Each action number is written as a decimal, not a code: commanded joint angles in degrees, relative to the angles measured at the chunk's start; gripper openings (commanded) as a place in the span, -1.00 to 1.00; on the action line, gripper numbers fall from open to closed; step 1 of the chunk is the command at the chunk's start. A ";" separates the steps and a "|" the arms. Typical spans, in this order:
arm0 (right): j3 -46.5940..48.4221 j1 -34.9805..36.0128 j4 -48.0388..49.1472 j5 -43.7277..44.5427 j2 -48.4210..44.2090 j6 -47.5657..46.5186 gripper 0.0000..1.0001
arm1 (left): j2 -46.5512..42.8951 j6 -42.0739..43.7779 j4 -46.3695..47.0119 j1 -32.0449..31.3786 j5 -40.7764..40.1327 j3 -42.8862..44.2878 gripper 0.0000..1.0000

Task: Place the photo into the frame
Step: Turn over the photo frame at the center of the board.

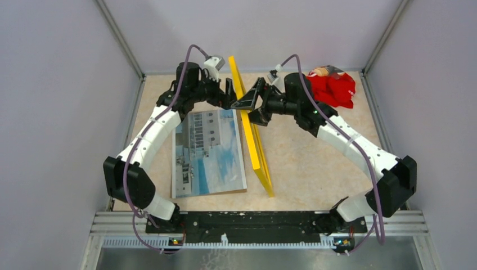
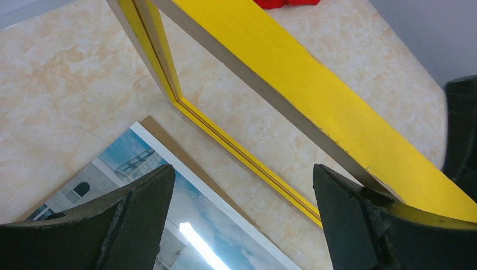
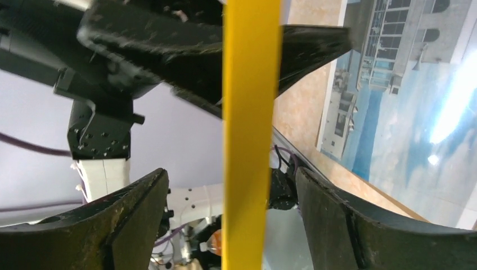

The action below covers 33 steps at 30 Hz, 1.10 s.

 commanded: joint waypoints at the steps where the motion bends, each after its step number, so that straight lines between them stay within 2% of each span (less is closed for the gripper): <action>1: 10.53 -0.22 -12.99 -0.33 -0.59 -10.94 0.69 | 1.56 0.33 -0.33 -1.91 -3.43 4.63 0.97; 5: 17.55 -0.23 -27.66 4.07 0.72 -20.96 0.70 | 2.46 0.73 -0.22 -4.19 -5.58 4.84 0.97; 8: 20.07 -0.25 -34.11 7.32 0.99 -25.87 0.68 | 2.55 0.58 0.98 -5.26 -6.53 4.06 0.98; 16: 20.35 -1.05 -41.82 13.53 -0.61 -31.46 0.53 | 5.72 1.60 0.78 -6.61 -6.69 5.70 0.97; 21: 25.16 -3.28 -50.00 19.44 -0.07 -36.32 0.42 | 6.19 2.44 0.80 -6.66 -7.49 4.10 0.97; 24: 24.82 -4.14 -51.68 22.29 -0.84 -38.16 0.36 | 6.27 2.97 0.83 -6.66 -7.25 2.46 0.97; 30: 21.46 -5.07 -54.85 29.45 -3.51 -41.02 -0.01 | 6.06 4.74 1.38 -6.64 -6.99 -3.10 0.97; 33: 19.11 -5.39 -56.08 34.18 -5.24 -42.05 -0.09 | 6.63 5.35 1.49 -6.73 -6.93 -6.05 0.97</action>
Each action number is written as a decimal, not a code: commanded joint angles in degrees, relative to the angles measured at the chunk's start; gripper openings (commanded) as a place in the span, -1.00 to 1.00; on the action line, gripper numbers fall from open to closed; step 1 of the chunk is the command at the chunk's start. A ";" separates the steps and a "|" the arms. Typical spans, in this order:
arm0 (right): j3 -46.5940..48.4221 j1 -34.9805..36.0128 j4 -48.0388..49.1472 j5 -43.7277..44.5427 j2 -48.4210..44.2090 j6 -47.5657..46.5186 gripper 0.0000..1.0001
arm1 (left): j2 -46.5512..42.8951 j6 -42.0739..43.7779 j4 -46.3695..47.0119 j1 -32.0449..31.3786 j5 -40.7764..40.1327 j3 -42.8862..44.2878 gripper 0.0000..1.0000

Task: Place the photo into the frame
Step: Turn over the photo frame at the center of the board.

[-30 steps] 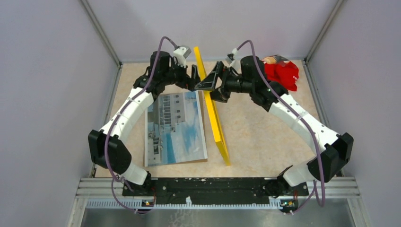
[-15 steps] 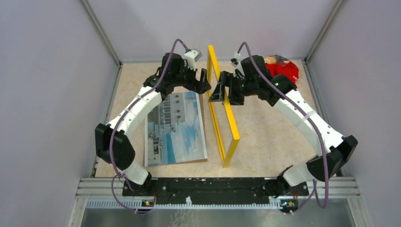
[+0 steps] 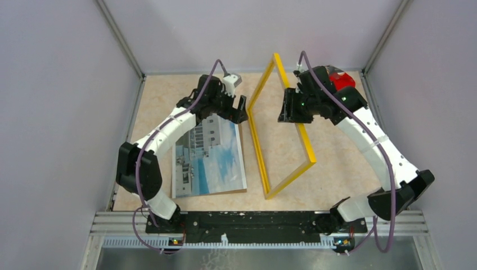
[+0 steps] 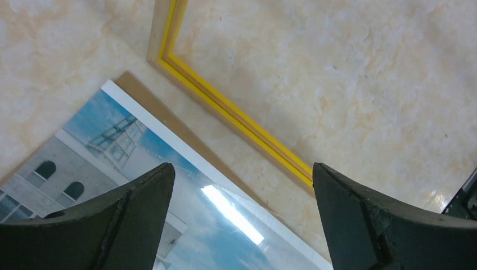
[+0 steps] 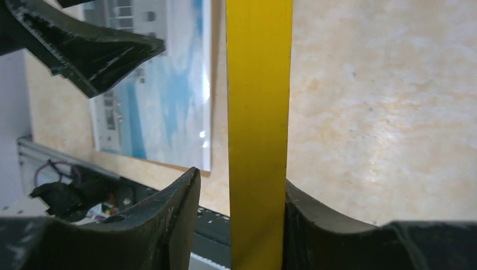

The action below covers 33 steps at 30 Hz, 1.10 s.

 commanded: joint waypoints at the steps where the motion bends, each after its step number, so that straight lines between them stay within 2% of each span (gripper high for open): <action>1: -3.04 -0.86 -3.24 8.74 -4.79 -3.25 -0.12 | 0.07 1.58 1.24 -0.46 -0.06 -3.79 0.97; 2: -4.14 -0.96 -3.24 9.76 -5.58 -3.42 -0.16 | 0.23 1.58 1.36 -0.72 -0.46 -4.78 0.97; 6: -9.87 -1.22 -2.20 12.53 -8.64 -4.19 -0.76 | 1.24 3.53 3.37 -2.01 -1.41 -9.21 0.97; 10: -17.05 -1.20 -0.10 14.23 -11.55 -5.35 -0.99 | 3.57 5.19 3.27 -3.13 -2.28 -11.17 0.97; 14: -22.11 -1.20 2.31 14.19 -12.40 -7.14 -1.00 | 4.96 7.05 1.99 -3.34 -3.10 -11.67 0.97; 19: -23.75 -1.22 3.39 15.23 -9.76 -7.48 -1.00 | 4.39 9.06 1.76 -3.44 -3.98 -12.81 0.97; 25: -25.76 -2.74 4.71 18.74 -7.61 -5.10 -1.00 | 3.71 11.21 0.87 -3.35 -5.28 -13.35 0.96; 33: -35.75 -6.28 11.02 25.24 -3.76 -5.24 -1.00 | 3.08 13.51 -0.26 -3.35 -6.21 -13.31 0.96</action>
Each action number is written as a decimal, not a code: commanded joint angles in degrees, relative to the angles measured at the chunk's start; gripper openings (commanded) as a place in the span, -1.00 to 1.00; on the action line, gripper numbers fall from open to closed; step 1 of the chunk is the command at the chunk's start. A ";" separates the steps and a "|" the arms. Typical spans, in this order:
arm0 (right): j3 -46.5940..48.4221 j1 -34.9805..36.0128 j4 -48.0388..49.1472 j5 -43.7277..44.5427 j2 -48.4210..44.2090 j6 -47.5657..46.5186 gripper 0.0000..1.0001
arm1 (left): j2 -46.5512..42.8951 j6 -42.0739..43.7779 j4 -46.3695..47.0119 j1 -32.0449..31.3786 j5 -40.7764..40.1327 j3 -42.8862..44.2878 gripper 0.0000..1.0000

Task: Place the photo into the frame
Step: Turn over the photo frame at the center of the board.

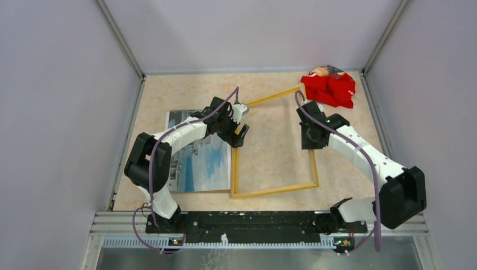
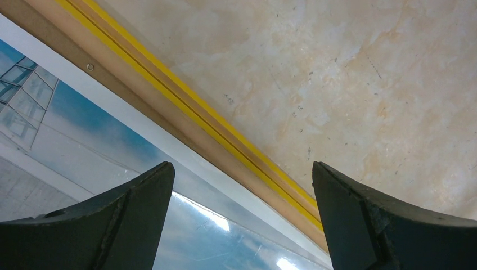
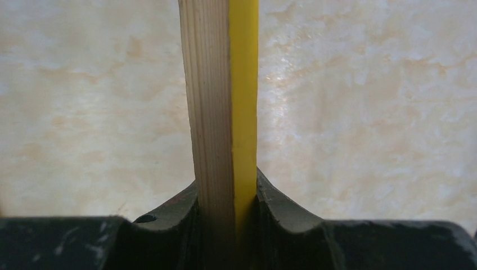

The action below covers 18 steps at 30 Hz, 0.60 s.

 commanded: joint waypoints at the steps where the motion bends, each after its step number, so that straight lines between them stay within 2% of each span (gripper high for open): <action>1: -5.14 -2.96 2.72 6.86 3.66 -0.99 -1.00 | -2.14 2.29 -0.54 -0.01 -0.90 -0.41 0.96; 7: -6.80 -4.17 6.38 4.92 8.98 -2.19 -1.00 | -0.44 3.62 0.05 -0.05 -1.49 -1.63 0.88; 13: -6.33 -4.20 7.69 4.74 13.83 -1.93 -0.96 | 2.22 4.25 -0.15 -0.02 -0.90 -1.47 0.69; 18: -8.28 -4.96 9.81 5.59 17.55 -0.51 -0.80 | 2.56 4.57 -0.43 0.01 0.81 -1.03 0.48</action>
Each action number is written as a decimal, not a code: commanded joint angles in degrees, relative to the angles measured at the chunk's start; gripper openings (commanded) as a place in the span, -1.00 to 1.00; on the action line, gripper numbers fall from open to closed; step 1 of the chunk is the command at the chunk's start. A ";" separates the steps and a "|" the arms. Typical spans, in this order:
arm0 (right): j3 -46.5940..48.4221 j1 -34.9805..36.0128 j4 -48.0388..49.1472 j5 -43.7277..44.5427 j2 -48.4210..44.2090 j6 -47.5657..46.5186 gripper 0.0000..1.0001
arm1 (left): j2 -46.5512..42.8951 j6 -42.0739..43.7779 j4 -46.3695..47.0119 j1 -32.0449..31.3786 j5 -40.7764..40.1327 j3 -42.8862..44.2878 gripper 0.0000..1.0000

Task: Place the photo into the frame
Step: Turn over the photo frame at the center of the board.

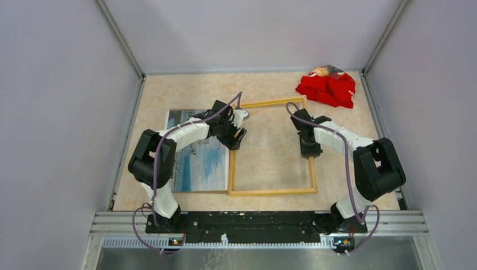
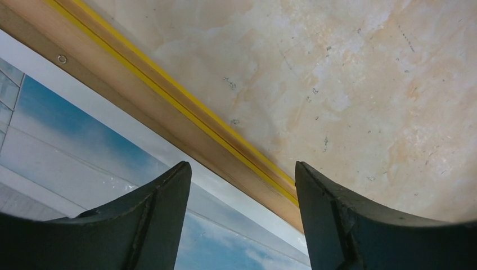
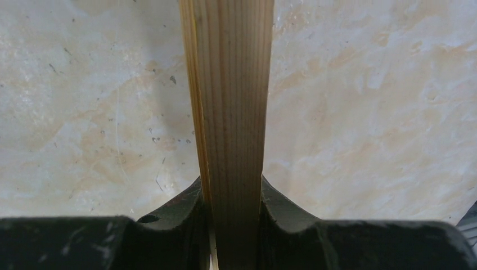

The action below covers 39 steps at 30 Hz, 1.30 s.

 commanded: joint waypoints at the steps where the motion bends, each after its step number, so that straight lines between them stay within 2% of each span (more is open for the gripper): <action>1: -0.85 -1.48 3.70 1.90 3.20 1.90 -0.76 | -0.11 1.23 -0.38 0.05 2.04 0.19 0.45; 3: -1.07 -1.90 4.20 1.65 4.86 2.53 -0.71 | -0.80 1.35 -0.78 0.03 2.70 0.26 0.43; 5: -1.29 -1.95 4.77 1.29 5.86 2.87 -0.58 | -1.75 1.47 -1.08 0.03 3.52 -0.13 0.41; 7: -1.66 -2.05 5.38 0.87 6.06 2.84 -0.31 | -2.75 1.65 -1.05 0.03 4.14 -0.76 0.40; 9: -1.71 -2.10 5.52 0.85 5.95 3.10 0.13 | -3.49 1.76 -1.18 0.06 5.10 -1.22 0.40; 11: -1.53 -2.54 5.43 0.74 5.39 3.24 0.39 | -3.87 1.61 -1.58 0.06 6.30 -1.36 0.41; 13: -0.81 -3.11 4.49 0.91 4.53 3.29 0.56 | -4.19 1.49 -1.86 0.04 7.59 -1.30 0.43; 15: 0.28 -3.61 3.31 1.18 2.64 3.44 0.62 | -4.69 1.23 -2.27 0.17 9.58 -1.00 0.47; 21: 4.87 -3.54 2.69 -2.96 -3.72 5.82 0.63 | -6.35 1.22 -4.60 1.09 15.11 1.41 0.55; 23: 5.11 -2.89 4.63 -6.06 -4.97 7.14 0.54 | -7.16 1.50 -5.84 2.73 15.07 3.22 0.55; 27: 4.04 -2.47 9.79 -12.53 -5.03 9.41 0.32 | -8.91 2.53 -7.22 8.56 14.22 6.47 0.56; 31: 3.85 -2.67 10.87 -13.91 -0.52 10.15 0.11 | -8.95 4.23 -9.80 15.43 13.20 9.15 0.55; 39: -0.41 -6.74 12.79 -12.76 3.03 10.28 0.07 | -11.18 8.86 -11.33 25.33 11.08 8.22 0.58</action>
